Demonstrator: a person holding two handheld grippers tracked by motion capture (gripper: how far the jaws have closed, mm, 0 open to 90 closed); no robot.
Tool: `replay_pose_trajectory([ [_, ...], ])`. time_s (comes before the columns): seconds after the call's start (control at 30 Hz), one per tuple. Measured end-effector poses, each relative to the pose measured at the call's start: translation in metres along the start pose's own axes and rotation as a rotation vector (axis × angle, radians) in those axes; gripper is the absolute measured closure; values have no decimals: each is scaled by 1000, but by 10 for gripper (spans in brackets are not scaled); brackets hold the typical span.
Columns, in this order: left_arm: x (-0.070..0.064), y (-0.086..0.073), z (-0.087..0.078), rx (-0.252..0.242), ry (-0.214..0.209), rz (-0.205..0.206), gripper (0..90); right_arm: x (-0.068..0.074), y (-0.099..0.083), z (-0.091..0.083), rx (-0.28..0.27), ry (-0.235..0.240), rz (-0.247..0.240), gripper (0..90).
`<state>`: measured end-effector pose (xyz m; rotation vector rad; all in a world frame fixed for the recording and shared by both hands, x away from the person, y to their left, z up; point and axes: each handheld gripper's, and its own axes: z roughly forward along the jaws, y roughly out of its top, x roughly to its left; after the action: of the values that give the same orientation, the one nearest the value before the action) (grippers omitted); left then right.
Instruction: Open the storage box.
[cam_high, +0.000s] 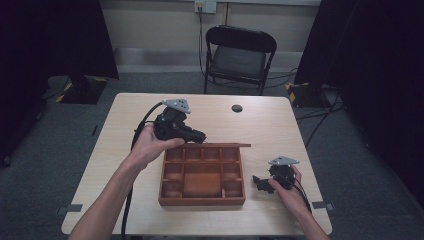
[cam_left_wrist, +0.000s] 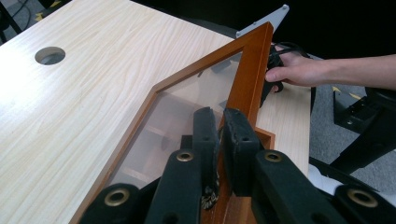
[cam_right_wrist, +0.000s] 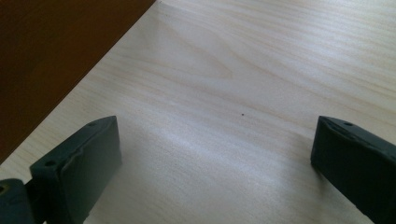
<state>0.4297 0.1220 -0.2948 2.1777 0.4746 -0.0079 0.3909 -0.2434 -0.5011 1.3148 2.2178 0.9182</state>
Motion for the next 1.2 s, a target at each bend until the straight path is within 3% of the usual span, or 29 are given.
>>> replay_pose_trajectory([
  [1.2,0,1,-1,-8,20,21,842,0,0,0,1,-1,0,7],
])
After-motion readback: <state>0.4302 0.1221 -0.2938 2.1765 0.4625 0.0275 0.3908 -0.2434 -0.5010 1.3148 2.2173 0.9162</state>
